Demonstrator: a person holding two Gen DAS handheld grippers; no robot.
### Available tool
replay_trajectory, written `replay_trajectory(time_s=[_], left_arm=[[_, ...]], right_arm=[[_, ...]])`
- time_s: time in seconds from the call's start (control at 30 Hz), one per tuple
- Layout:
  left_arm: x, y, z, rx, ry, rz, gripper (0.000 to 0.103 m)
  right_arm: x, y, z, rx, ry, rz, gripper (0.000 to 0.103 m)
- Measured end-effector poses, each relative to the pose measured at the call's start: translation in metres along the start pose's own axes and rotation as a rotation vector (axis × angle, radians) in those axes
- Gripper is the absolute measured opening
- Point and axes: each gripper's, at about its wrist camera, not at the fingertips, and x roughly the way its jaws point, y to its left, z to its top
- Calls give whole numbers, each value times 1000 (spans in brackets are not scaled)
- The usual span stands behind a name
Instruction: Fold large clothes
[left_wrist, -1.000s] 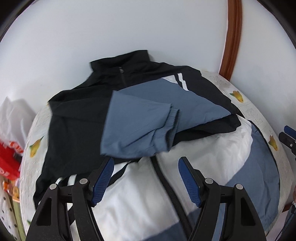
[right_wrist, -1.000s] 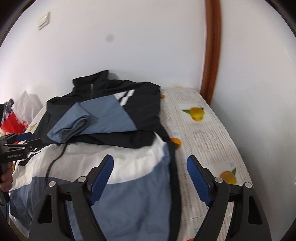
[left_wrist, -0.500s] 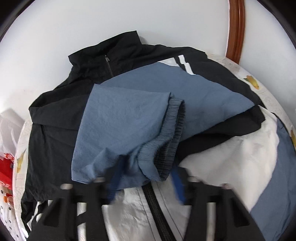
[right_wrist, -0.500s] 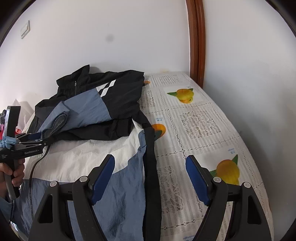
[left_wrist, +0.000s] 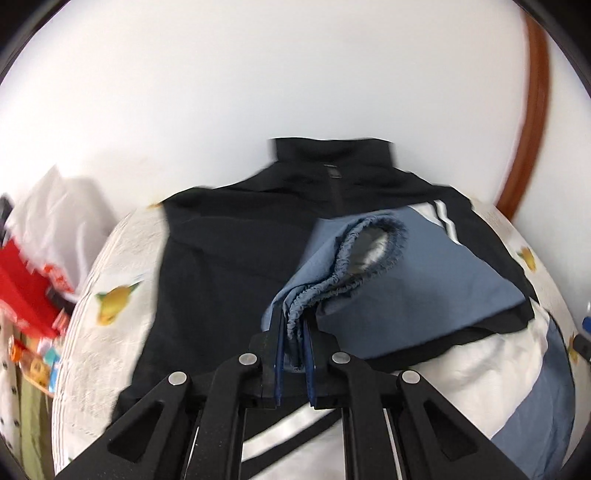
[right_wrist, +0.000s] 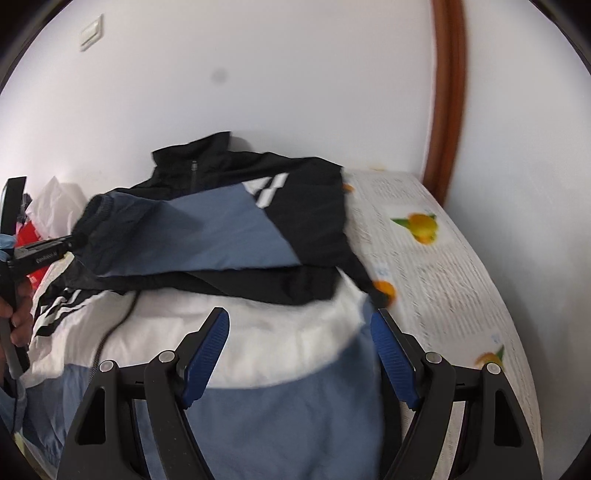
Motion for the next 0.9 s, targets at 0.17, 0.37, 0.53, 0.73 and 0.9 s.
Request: replay_trajectory(time_s=[0.17,0.37,0.53,0.73,0.9], left_arm=[[5,60,0,-119,26,-12,10],[30,87,-11,-183,94,-23,16],[37,98,-21,-192,116,20,17],[28,102,-27,-177,109,27,17],[1,93,-32,-140,73,54,17]], right_arm=[[12,28,14,-31,-4,7,78],[36,46,25,-30,8,10,78],[55,50,27,-26,35,-4,78],[60,46,23,-4,48,-42,78],[41,34,13,16,16,-134,78]])
